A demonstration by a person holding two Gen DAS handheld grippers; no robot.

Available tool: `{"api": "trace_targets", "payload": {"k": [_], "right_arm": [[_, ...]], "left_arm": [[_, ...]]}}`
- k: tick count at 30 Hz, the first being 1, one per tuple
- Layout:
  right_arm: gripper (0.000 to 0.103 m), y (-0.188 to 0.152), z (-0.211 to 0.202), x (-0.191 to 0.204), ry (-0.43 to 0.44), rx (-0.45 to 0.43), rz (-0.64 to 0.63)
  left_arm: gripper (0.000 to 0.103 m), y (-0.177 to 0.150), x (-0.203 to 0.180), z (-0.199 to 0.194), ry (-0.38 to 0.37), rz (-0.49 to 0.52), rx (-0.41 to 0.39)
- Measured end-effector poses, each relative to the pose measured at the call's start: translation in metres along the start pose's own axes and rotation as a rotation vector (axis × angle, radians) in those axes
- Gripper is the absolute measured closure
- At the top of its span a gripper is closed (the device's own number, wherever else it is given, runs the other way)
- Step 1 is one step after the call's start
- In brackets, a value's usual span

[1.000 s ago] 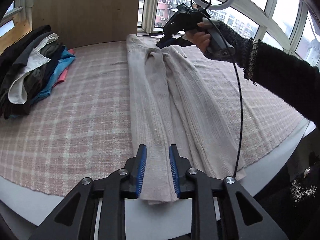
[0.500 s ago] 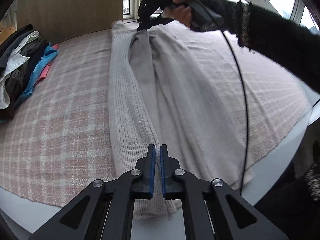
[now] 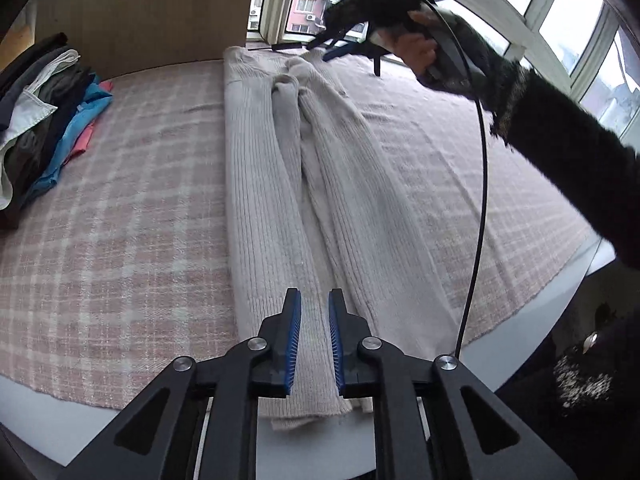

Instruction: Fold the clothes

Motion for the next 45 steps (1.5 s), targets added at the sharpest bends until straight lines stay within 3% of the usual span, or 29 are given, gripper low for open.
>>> {"api": "trace_targets", "payload": {"k": [4,8,12,19,23,25,26,27,28,33,36,40,43,45], "right_arm": [[0.074,-0.008,0.004,-0.019,-0.113,0.006,0.004],[0.074,0.010,0.008,-0.030,-0.071,0.015,0.067],[0.069,0.028,0.023,0.000,-0.099,0.032,-0.003],[0.064,0.049,0.078,0.029,-0.355,0.187,-0.088],[0.059,0.042,0.093,0.034,-0.464,0.213,-0.184],[0.062,0.042,0.092,0.034,-0.472,0.208,-0.198],[0.071,0.043,0.091,0.032,-0.477,0.204,-0.194],[0.078,0.044,0.089,0.028,-0.476,0.203,-0.185],[0.081,0.045,0.087,0.025,-0.465,0.203,-0.175],[0.088,0.048,0.070,0.009,-0.399,0.189,-0.129],[0.089,0.049,0.052,-0.003,-0.371,0.169,-0.105],[0.089,0.054,0.021,-0.018,-0.405,0.131,-0.106],[0.089,0.064,0.007,-0.018,-0.418,0.115,-0.125],[0.089,0.066,0.015,-0.011,-0.419,0.127,-0.140]], "left_arm": [[0.082,0.005,-0.015,0.030,-0.050,-0.007,0.053],[0.074,-0.001,-0.028,0.055,-0.055,-0.010,0.120],[0.064,-0.004,-0.027,0.058,-0.049,-0.037,0.124],[0.058,-0.005,-0.022,0.067,-0.028,-0.051,0.118],[0.058,-0.006,-0.016,0.068,-0.039,-0.075,0.084],[0.061,-0.012,-0.020,0.068,-0.040,-0.055,0.078],[0.065,-0.012,-0.022,0.068,-0.040,-0.043,0.075],[0.082,-0.012,-0.023,0.070,-0.047,-0.042,0.079],[0.087,-0.012,-0.023,0.070,-0.062,-0.054,0.081],[0.092,0.001,-0.023,0.063,-0.129,-0.074,0.067],[0.092,0.012,-0.040,0.056,-0.170,-0.023,0.037],[0.092,0.021,-0.061,0.049,-0.291,-0.012,0.018],[0.092,0.018,-0.059,0.051,-0.263,0.005,0.019],[0.092,0.012,-0.041,0.056,-0.228,-0.043,0.037]]}}
Point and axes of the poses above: each gripper's, at about its wrist camera, not at the fingertips, and z roughly the way its jaws point, x to its left, y to its top, the point moved 4 cm from there along z, roughly the way its jaws point, and after that the axes turned 7 degrees about -y, right-handed, at the moved point
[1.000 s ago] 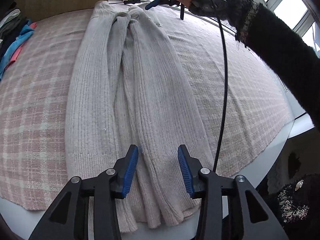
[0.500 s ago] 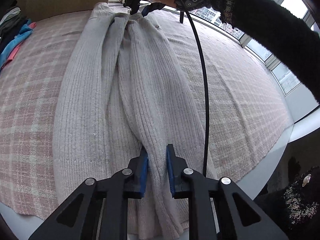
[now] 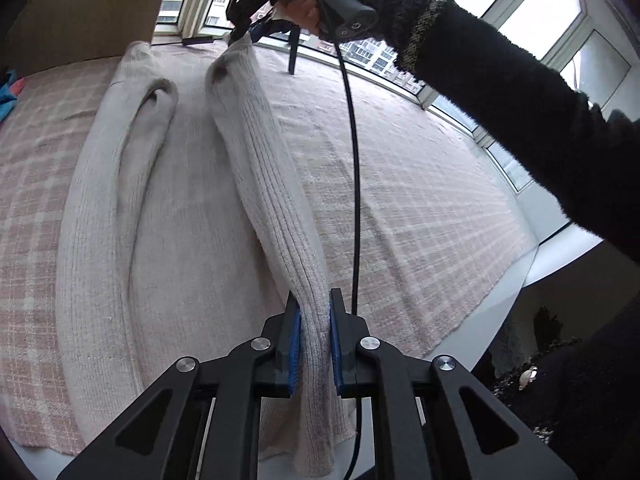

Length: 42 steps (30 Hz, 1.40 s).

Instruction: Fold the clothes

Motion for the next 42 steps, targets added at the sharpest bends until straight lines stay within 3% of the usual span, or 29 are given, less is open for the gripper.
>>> {"api": "trace_targets", "payload": {"k": [4,6,8,10,12,14,16,18,21,27,29,30,31,32,35,39,42], "right_arm": [[0.089,-0.003,0.039,0.038,-0.041,0.033,-0.051],[0.087,-0.003,0.049,0.051,-0.101,0.013,-0.082],[0.078,-0.003,0.046,0.062,-0.127,0.023,-0.148],[0.076,-0.003,0.032,0.062,-0.076,0.022,-0.174],[0.076,0.000,0.007,0.049,0.021,-0.014,-0.109],[0.076,0.005,-0.016,0.041,0.127,-0.071,-0.062],[0.065,0.010,-0.026,0.047,0.185,-0.103,-0.073],[0.060,0.011,-0.017,0.066,0.195,-0.082,-0.114],[0.060,-0.001,0.001,0.092,0.217,-0.017,-0.160],[0.060,-0.016,0.041,0.118,0.181,0.077,-0.238],[0.060,-0.021,0.042,0.122,0.159,0.068,-0.258],[0.062,-0.022,0.041,0.123,0.154,0.058,-0.258],[0.067,-0.022,0.040,0.123,0.160,0.054,-0.251],[0.078,-0.021,0.039,0.124,0.176,0.056,-0.240],[0.089,-0.019,0.034,0.122,0.186,0.053,-0.217],[0.091,-0.017,0.012,0.103,0.211,0.031,-0.181],[0.091,-0.020,0.014,0.084,0.211,0.019,-0.144]], "left_arm": [[0.092,-0.011,0.037,0.005,0.093,-0.074,0.032],[0.091,-0.015,0.043,0.004,0.095,-0.089,0.049],[0.089,-0.016,0.043,-0.004,0.094,-0.094,0.051],[0.088,-0.015,0.039,-0.018,0.087,-0.105,0.023],[0.088,-0.015,0.035,-0.037,0.108,-0.095,-0.032],[0.084,-0.015,0.036,-0.059,0.194,-0.066,-0.096],[0.078,-0.016,0.038,-0.065,0.294,-0.038,-0.112],[0.075,-0.026,0.051,-0.072,0.345,-0.040,-0.100],[0.074,-0.026,0.057,-0.056,0.335,-0.056,-0.050],[0.054,-0.032,0.045,-0.026,0.411,0.058,0.007],[0.057,-0.031,0.045,-0.021,0.435,0.093,0.000],[0.065,-0.029,0.044,-0.020,0.441,0.106,-0.003],[0.083,-0.028,0.046,-0.019,0.448,0.113,-0.004],[0.093,-0.026,0.048,-0.019,0.446,0.110,0.002],[0.097,-0.020,0.054,-0.026,0.408,0.075,-0.004],[0.097,-0.011,0.032,-0.053,0.341,0.100,-0.057],[0.097,-0.018,0.031,-0.038,0.342,0.128,-0.013]]}}
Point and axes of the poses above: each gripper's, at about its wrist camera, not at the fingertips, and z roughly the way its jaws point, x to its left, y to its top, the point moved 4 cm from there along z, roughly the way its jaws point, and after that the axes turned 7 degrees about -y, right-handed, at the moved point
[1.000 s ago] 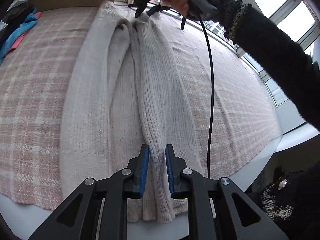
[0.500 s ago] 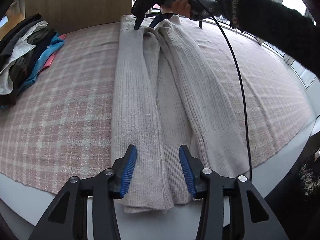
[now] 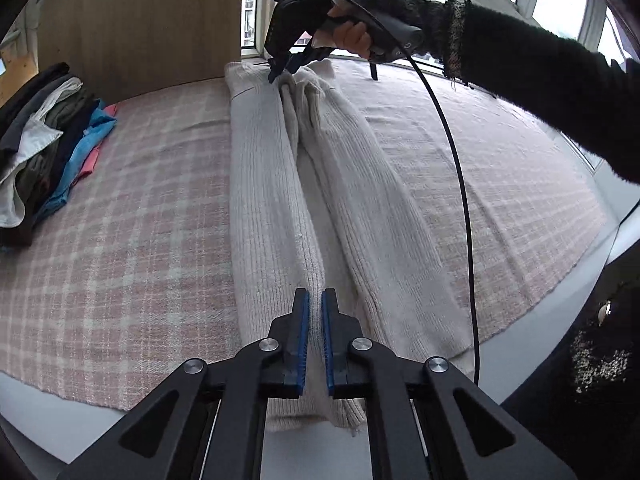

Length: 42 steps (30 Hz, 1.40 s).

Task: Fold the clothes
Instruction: 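Release the folded cardigan and smooth the long folded strip with both grippers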

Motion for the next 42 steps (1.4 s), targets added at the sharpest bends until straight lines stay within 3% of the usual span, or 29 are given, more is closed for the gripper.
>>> {"api": "trace_targets", "payload": {"k": [3,6,10,12,15,16,18,19,22,25,27,29,32,34,37,40,42], "right_arm": [[0.089,-0.005,0.022,0.000,-0.054,0.044,-0.053],[0.082,0.001,0.009,0.004,-0.016,0.027,-0.055],[0.082,0.029,-0.033,-0.002,-0.002,-0.173,-0.014],[0.082,0.046,-0.038,0.005,0.052,-0.209,-0.015],[0.082,0.060,-0.013,0.021,0.042,-0.181,-0.054],[0.082,0.056,-0.001,0.027,0.017,-0.159,-0.067],[0.082,0.055,0.029,0.030,-0.025,-0.088,-0.063],[0.082,0.055,0.033,0.030,-0.027,-0.101,-0.054],[0.082,0.044,0.008,0.023,0.061,-0.122,0.012],[0.082,0.003,-0.040,0.001,0.153,-0.195,0.052],[0.073,-0.040,-0.067,-0.024,0.190,-0.229,0.107],[0.069,-0.093,-0.079,-0.047,0.212,-0.222,0.170],[0.069,-0.180,-0.074,-0.058,0.186,-0.163,0.233],[0.069,-0.234,-0.064,-0.051,0.155,-0.117,0.270],[0.069,-0.294,-0.046,-0.025,0.213,-0.077,0.311],[0.069,-0.325,-0.030,0.001,0.193,-0.067,0.317],[0.069,-0.334,-0.019,0.014,0.191,-0.038,0.326]], "left_arm": [[0.095,-0.011,0.001,0.030,-0.012,-0.002,0.088],[0.091,-0.008,0.001,0.026,-0.014,0.000,0.087],[0.086,0.001,0.008,0.006,-0.049,-0.056,0.050],[0.085,0.007,0.013,-0.004,-0.040,-0.079,0.018],[0.081,0.012,0.019,-0.006,-0.026,-0.091,-0.010],[0.076,0.013,0.021,-0.002,-0.012,-0.092,-0.001],[0.076,0.013,0.022,0.010,-0.009,-0.091,0.033],[0.076,0.008,0.023,0.009,-0.007,-0.095,0.033],[0.076,0.001,0.041,-0.010,0.015,-0.121,0.002],[0.076,-0.005,0.068,-0.023,0.036,-0.175,0.005],[0.075,-0.002,0.086,-0.010,0.002,-0.247,0.023],[0.075,-0.005,0.098,-0.008,-0.046,-0.296,0.032],[0.071,-0.006,0.102,-0.003,-0.078,-0.273,0.057],[0.068,-0.004,0.098,0.004,-0.120,-0.246,0.082],[0.061,0.001,0.090,0.014,-0.187,-0.203,0.117],[0.060,0.000,0.081,0.020,-0.211,-0.166,0.152],[0.061,0.009,0.079,0.015,-0.147,-0.120,0.131]]}}
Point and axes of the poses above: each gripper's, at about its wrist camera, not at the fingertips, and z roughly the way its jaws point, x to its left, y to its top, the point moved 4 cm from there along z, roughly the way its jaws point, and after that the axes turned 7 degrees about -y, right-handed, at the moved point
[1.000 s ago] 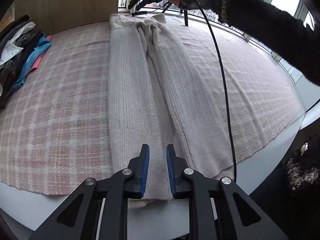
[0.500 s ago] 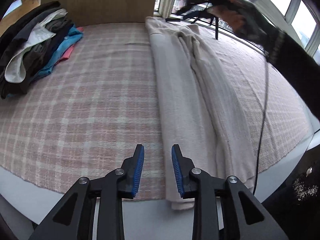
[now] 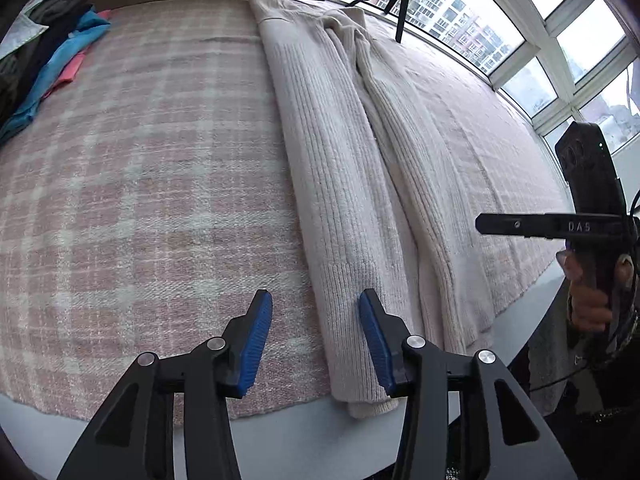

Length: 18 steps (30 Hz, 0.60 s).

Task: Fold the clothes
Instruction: 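Release the folded cardigan and smooth the long folded strip with both grippers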

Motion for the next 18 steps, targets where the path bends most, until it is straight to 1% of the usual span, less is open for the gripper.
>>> {"api": "trace_targets", "payload": {"k": [1,2,4,5,7,9,10,12,13,15,16,17,18], "right_arm": [[0.069,-0.003,0.001,0.005,0.000,0.009,-0.012],[0.069,-0.002,-0.003,0.008,-0.009,-0.007,-0.026],[0.069,0.012,-0.023,0.007,-0.034,-0.075,-0.021],[0.069,0.025,-0.033,0.003,-0.036,-0.103,-0.006],[0.069,0.060,-0.051,-0.006,-0.062,-0.172,0.034],[0.069,0.107,-0.064,-0.016,-0.125,-0.244,0.048],[0.069,0.133,-0.065,-0.019,-0.146,-0.264,0.048],[0.070,0.183,-0.059,-0.028,-0.171,-0.289,0.047],[0.070,0.205,-0.053,-0.034,-0.193,-0.290,0.048],[0.076,0.243,-0.032,-0.042,-0.218,-0.260,0.039],[0.078,0.258,-0.019,-0.044,-0.212,-0.233,0.030],[0.082,0.269,-0.005,-0.044,-0.207,-0.205,0.021],[0.083,0.278,0.009,-0.042,-0.208,-0.179,0.008]], "left_arm": [[0.062,0.006,-0.004,-0.006,0.037,0.034,-0.028],[0.062,0.012,-0.010,-0.013,0.045,0.065,-0.049],[0.062,0.027,-0.025,-0.015,0.017,0.104,-0.063],[0.062,0.035,-0.035,-0.014,-0.013,0.117,-0.075],[0.062,0.045,-0.059,-0.005,-0.052,0.152,-0.089],[0.062,0.046,-0.084,0.012,-0.063,0.209,-0.093],[0.062,0.048,-0.094,0.022,-0.057,0.235,-0.089],[0.062,0.046,-0.108,0.047,-0.031,0.255,-0.054],[0.062,0.044,-0.110,0.055,-0.023,0.250,-0.030],[0.062,0.039,-0.111,0.064,-0.002,0.234,0.000],[0.062,0.037,-0.110,0.064,0.007,0.221,-0.001],[0.062,0.038,-0.109,0.065,0.013,0.206,-0.008],[0.060,0.039,-0.108,0.066,0.013,0.191,-0.013]]}}
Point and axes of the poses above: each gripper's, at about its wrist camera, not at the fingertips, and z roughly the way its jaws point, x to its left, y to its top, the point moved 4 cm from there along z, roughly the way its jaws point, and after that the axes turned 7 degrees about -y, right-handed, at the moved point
